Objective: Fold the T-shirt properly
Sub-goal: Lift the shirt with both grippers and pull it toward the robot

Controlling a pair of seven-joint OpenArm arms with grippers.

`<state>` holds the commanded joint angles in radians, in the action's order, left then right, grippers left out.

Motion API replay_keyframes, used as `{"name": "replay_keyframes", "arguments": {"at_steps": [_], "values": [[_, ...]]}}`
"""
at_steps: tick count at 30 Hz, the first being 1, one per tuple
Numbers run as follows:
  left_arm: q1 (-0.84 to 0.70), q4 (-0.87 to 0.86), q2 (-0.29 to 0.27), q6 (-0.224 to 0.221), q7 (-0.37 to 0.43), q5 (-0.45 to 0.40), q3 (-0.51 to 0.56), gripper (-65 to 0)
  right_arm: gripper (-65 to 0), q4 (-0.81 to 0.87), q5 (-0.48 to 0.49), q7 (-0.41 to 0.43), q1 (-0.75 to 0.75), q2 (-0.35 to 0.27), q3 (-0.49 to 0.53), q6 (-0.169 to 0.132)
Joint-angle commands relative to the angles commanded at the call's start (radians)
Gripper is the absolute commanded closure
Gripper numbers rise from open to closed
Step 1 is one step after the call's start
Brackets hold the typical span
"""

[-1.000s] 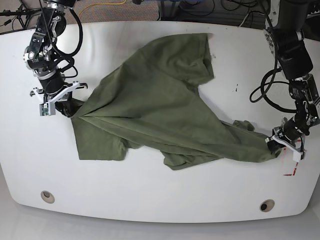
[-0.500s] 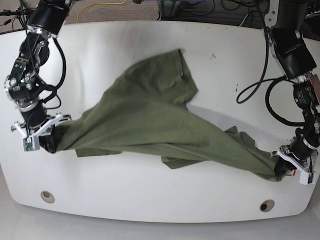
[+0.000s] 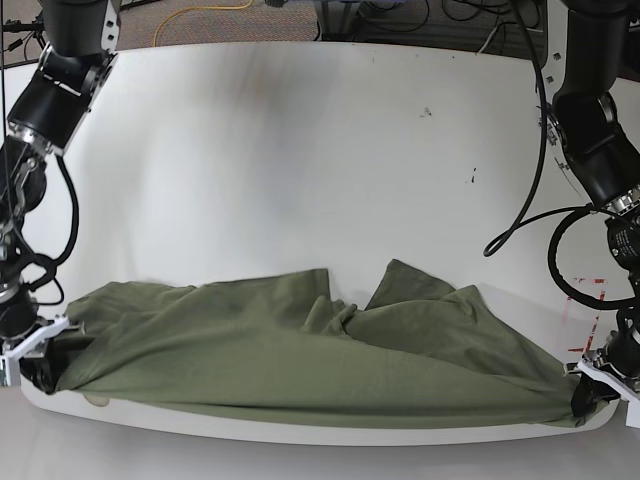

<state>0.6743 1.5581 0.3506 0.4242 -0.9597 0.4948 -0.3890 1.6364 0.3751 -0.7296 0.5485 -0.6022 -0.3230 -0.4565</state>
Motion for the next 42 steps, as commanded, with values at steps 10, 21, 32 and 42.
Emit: {"name": "replay_keyframes", "arguments": {"at_steps": [10, 21, 32, 42], "values": [[0.195, 0.121, 0.091, 0.000, -0.074, -0.002, 0.005, 0.0, 0.0, -0.020, -0.008, -0.066, 0.233, -0.011, 0.107, 0.000], [0.437, -0.078, 0.157, 0.000, -0.064, 0.002, 0.008, 0.0, 0.0, -0.084, -0.008, -0.072, 0.393, -0.011, 0.184, 0.000], [0.308, -0.029, 0.149, 0.003, -0.077, 0.005, -0.006, 0.0, 0.0, -0.091, 0.000, -0.066, 0.250, -0.012, 0.157, -0.002], [0.066, 0.023, 0.089, 0.003, -0.078, 0.006, -0.068, 0.0, 0.0, -0.032, 0.002, -0.064, -0.005, 0.040, 0.011, -0.011]]}}
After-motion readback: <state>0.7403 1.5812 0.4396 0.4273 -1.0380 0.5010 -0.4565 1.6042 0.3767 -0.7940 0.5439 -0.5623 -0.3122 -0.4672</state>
